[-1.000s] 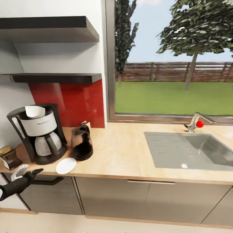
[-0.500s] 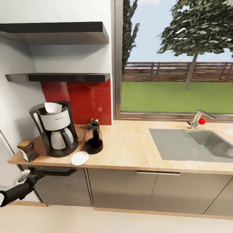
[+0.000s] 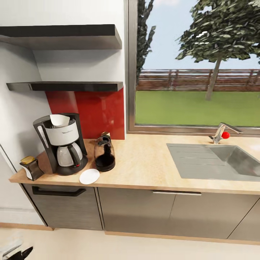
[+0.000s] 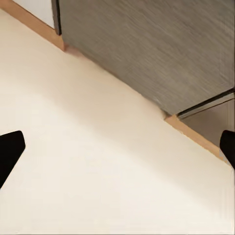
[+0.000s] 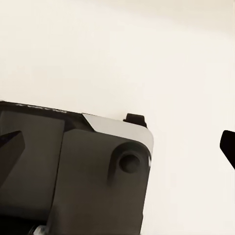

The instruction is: Set up a coffee station on the kitchen countertop: keep the coffee maker on the countertop, move the bottle of coffee from the kitchen shelf to the counter next to the coffee maker, place a paper coffee filter on top of the coffee maker, put the saucer next to the coffee maker with the coffee cup on the saucer, and place the electric kettle next to the coffee maker.

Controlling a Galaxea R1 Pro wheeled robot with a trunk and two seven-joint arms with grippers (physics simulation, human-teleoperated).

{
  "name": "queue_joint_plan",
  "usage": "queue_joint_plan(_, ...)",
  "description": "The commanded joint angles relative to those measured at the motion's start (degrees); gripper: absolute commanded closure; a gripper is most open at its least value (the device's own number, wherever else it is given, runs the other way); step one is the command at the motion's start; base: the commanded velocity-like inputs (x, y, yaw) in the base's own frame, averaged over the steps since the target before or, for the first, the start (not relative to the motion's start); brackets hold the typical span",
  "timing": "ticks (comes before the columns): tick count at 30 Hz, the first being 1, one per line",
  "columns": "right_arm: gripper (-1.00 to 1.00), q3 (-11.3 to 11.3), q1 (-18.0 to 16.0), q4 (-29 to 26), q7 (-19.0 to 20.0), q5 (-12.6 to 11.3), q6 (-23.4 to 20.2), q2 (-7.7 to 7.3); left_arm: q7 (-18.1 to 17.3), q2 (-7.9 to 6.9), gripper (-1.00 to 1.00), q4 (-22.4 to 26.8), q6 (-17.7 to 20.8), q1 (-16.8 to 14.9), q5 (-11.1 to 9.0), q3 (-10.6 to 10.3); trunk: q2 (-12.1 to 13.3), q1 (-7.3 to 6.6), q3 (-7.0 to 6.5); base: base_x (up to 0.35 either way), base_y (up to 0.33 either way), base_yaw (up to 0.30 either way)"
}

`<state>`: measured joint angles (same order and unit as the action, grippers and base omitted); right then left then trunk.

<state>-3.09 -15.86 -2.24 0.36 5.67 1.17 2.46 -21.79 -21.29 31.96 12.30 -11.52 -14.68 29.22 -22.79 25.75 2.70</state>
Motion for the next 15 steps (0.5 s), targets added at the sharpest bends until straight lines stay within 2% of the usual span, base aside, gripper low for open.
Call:
queue_joint_plan(1, -1.00, -0.26, -0.07, 0.05, -0.01, 0.39, 0.13, -0.08, -0.24, 0.02, -1.00, -1.12, -1.01, 0.10, 0.80, 0.19, -0.13, 0.04, 0.12, 0.000, 0.000, 0.000)
queue_joint_plan(3, -1.00, -0.25, -0.07, 0.05, -0.06, 0.36, 0.17, -0.72, 0.03, 0.05, -1.00, -6.41, -8.10, 0.46, 7.12, 0.18, -0.13, 0.04, 0.12, 0.000, 0.000, 0.000)
queue_joint_plan(4, -1.00, 0.74, -0.06, -0.02, -0.11, -1.27, 0.22, -2.03, 0.37, 0.28, -1.00, -12.68, -17.09, 0.65, 16.21, 0.23, -0.13, 0.04, 0.12, 0.000, 0.000, 0.000)
queue_joint_plan(5, -1.00, 1.58, -0.06, -0.03, -0.13, -2.46, 0.24, -2.55, 0.46, 0.51, -1.00, -14.22, -19.01, 0.67, 19.01, 0.26, -0.13, 0.04, 0.12, 0.000, 0.000, 0.000)
queue_joint_plan(6, -1.00, 2.04, -0.05, -0.03, -0.14, -3.14, 0.26, -2.83, 0.52, 0.64, -1.00, -14.83, -19.72, 0.68, 20.32, 0.27, -0.13, 0.04, 0.12, 0.000, 0.000, 0.000)
queue_joint_plan(8, -1.00, 3.76, -0.05, 0.01, -0.17, -5.74, 0.28, -4.02, 1.30, 1.04, -1.00, -16.33, -21.42, 0.70, 24.80, 0.29, -0.13, 0.04, 0.12, 0.000, 0.000, 0.000)
queue_joint_plan(10, -1.00, 4.71, -0.06, 0.03, -0.18, -7.53, 0.31, -5.18, 3.16, 1.70, -1.00, -16.94, -22.11, 0.71, 27.88, 0.27, -0.13, 0.04, 0.12, 0.000, 0.000, 0.000)
queue_joint_plan(15, -1.00, 5.27, -0.07, 0.11, -0.13, -8.69, 0.90, -6.28, 9.34, 4.05, -1.00, -17.22, -22.56, 0.71, 32.19, 0.18, -0.13, 0.04, 0.12, 0.000, 0.000, 0.000)
